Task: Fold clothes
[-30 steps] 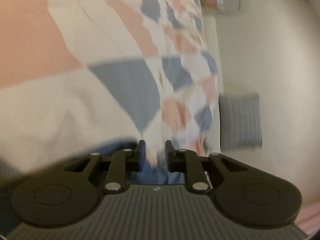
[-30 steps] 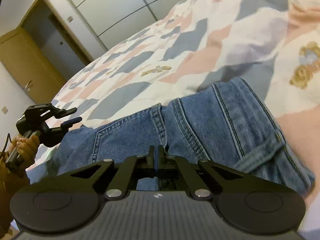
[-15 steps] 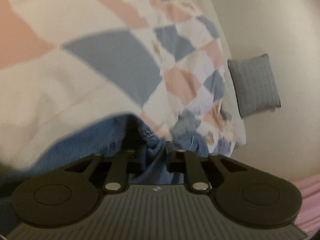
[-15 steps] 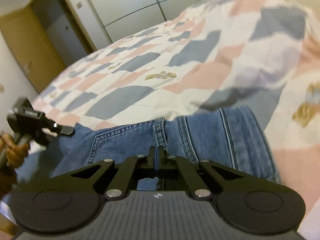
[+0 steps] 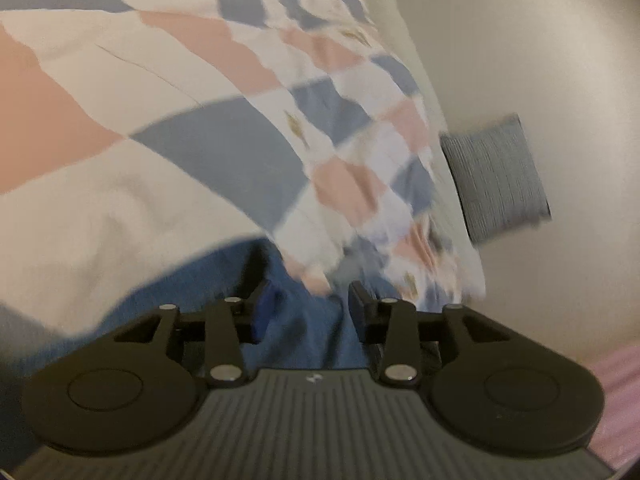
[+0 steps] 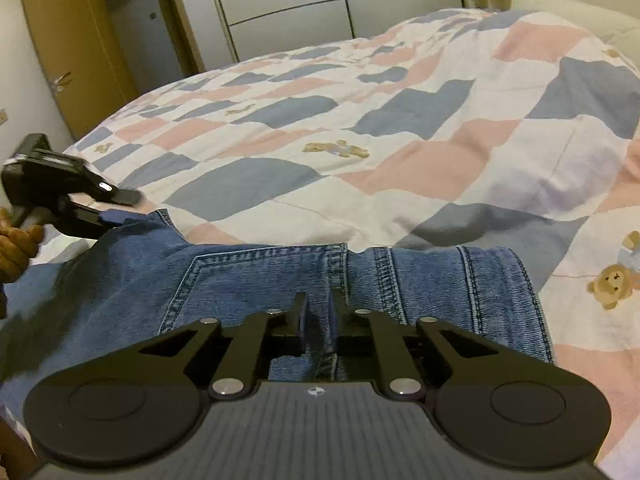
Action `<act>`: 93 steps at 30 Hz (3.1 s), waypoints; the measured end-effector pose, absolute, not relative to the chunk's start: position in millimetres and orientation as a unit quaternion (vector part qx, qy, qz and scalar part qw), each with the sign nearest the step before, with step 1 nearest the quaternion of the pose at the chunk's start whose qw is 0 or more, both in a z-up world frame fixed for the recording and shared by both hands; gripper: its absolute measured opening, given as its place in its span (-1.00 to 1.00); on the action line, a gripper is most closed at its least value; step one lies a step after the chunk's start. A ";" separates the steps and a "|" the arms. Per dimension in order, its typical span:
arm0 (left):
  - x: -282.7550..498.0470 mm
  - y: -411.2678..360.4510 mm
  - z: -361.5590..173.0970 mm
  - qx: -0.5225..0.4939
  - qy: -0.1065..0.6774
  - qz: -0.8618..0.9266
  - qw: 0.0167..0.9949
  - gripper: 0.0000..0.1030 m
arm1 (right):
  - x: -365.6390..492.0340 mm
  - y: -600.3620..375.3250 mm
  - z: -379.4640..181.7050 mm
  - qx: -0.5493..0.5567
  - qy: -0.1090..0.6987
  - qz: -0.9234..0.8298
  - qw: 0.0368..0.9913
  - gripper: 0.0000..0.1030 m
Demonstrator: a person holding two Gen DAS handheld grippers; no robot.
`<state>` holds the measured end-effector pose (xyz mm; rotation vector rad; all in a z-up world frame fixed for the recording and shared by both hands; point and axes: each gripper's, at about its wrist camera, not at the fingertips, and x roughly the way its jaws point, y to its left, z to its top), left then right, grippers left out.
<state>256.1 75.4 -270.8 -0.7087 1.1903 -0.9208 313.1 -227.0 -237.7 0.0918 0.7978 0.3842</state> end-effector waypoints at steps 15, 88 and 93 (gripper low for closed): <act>278.9 75.8 -283.9 -0.311 0.500 -0.351 0.728 -0.34 | 315.2 -232.5 -241.4 0.064 0.382 0.192 0.902 -0.69; -159.8 132.0 -137.7 -0.049 0.357 -0.017 0.933 0.86 | 88.9 -193.2 -166.8 -0.034 0.336 0.164 0.927 0.78; -169.4 140.8 -140.2 -0.037 0.365 0.010 0.930 0.88 | 82.6 -186.6 -166.8 -0.032 0.334 0.183 0.924 0.83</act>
